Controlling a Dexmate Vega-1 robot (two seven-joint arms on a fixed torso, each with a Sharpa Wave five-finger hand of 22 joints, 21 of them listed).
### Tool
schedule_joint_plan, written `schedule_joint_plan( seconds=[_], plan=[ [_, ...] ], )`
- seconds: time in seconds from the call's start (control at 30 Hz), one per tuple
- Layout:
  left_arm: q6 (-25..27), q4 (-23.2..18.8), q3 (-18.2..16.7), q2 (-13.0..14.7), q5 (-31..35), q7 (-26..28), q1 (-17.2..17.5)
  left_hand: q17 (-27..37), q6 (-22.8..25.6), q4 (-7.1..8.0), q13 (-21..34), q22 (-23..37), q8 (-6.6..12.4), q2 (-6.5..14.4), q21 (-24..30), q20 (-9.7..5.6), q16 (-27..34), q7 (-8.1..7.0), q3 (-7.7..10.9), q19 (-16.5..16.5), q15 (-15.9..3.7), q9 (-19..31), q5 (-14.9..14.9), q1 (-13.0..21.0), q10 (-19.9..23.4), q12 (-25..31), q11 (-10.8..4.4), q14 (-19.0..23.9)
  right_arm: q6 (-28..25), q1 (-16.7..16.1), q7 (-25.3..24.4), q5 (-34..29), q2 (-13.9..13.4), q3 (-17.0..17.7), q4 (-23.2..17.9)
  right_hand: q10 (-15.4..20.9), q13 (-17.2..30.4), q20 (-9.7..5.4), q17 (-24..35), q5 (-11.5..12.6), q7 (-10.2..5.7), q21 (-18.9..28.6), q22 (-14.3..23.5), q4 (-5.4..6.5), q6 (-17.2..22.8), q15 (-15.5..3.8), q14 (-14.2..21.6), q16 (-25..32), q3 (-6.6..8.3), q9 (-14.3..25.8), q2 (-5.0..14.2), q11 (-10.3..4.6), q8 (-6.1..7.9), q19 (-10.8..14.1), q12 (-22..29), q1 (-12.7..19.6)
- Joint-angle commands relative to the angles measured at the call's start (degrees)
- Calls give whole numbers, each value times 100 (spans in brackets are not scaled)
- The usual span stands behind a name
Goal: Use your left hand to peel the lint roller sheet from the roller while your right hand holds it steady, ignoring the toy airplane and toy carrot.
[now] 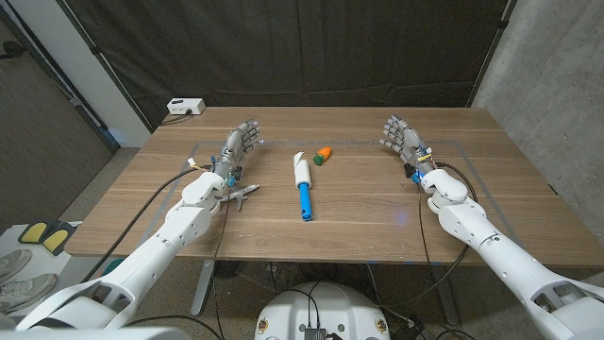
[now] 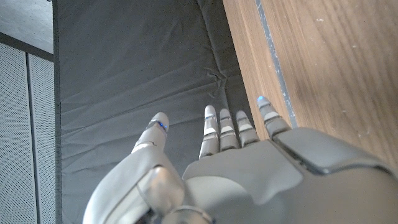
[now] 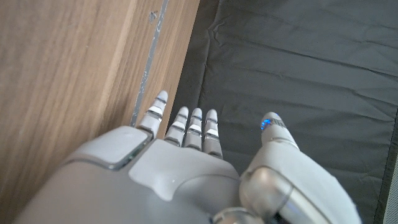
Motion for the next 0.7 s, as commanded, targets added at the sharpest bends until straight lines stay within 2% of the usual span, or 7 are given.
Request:
schedule_joint_plan(
  seconds=[0.03, 0.07, 0.2, 0.33, 0.4, 0.5, 0.7],
  plan=[
    [-122, 290, -18, -89, -164, -374, -121, 3, -1265, 17, 29, 24, -329, -134, 292, 39, 42, -509, -32, 975, 68, 253, 96, 93, -202, 35, -57, 413, -106, -122, -253, -29, -21, 15, -239, -55, 39, 83, 3, 286, -127, 117, 32, -78, -649, 139, 257, 103, 245, 48, -78, 6, -285, 356, 71, 434],
    [-141, 307, -11, -89, -149, -388, -130, 9, -1412, 33, 25, 13, -427, -184, 229, 37, 21, -612, -79, 889, 87, 202, 69, 40, -212, 39, -61, 356, -84, -146, -311, -77, -28, 11, -278, -33, 41, 91, 11, 286, -139, 114, 33, -51, -763, 164, 280, 109, 225, 40, -103, 17, -316, 368, 80, 412],
    [-273, 527, -24, -182, -251, -625, -213, 11, -1514, 51, 18, 2, -542, -176, -2, 20, -32, -687, -115, 436, 170, 68, 13, 4, -247, 36, -34, 121, -116, -267, -646, -313, -105, -2, -534, 82, 45, 91, 38, 245, -169, 97, 35, 28, -844, 191, 309, 123, 147, 21, -158, 19, -303, 360, 121, 302],
    [-281, 646, -11, -193, -304, -819, -282, 28, -1505, 100, 18, 7, -556, -136, -47, 23, -2, -697, -125, 335, 205, 24, -8, -46, -243, 44, -21, 129, -382, -453, -1089, -585, -289, -10, -1003, 173, 47, 89, 56, 201, -166, 82, 38, 81, -722, 224, 329, 135, 90, 10, -180, 81, -242, 340, 149, 212],
    [-283, 673, -5, -200, -299, -836, -300, 33, -1502, 115, 18, 11, -561, -125, -56, 24, 15, -696, -128, 313, 215, 7, -16, -63, -245, 45, -33, 157, -709, -563, -1371, -698, -424, -8, -1341, 302, 50, 142, 72, 154, -177, 92, 41, 122, -536, 205, 416, 170, 37, -1, -190, 22, -171, 384, 188, 131],
    [-231, 723, 5, -187, -346, -968, -347, 37, -1512, 129, 19, 16, -571, -115, -61, 25, 27, -703, -131, 297, 220, -13, -23, -81, -254, 43, -39, 177, -1093, -694, -1731, -863, -562, -15, -1731, 414, 51, 258, 80, 106, -187, 126, 43, 140, -448, 214, 499, 199, -17, -14, -227, 45, -149, 497, 214, 61],
    [-189, 820, 32, -183, -363, -1125, -429, 57, -1495, 191, 24, 39, -586, -71, -42, 24, 127, -697, -143, 319, 224, -89, -57, -161, -175, 83, -41, 432, -1773, -891, -2308, -1277, -809, -82, -2408, 483, 53, 265, 92, 50, -169, 127, 45, 172, -379, 280, 584, 229, -77, -21, -261, 127, -137, 528, 224, -27]
  ],
)
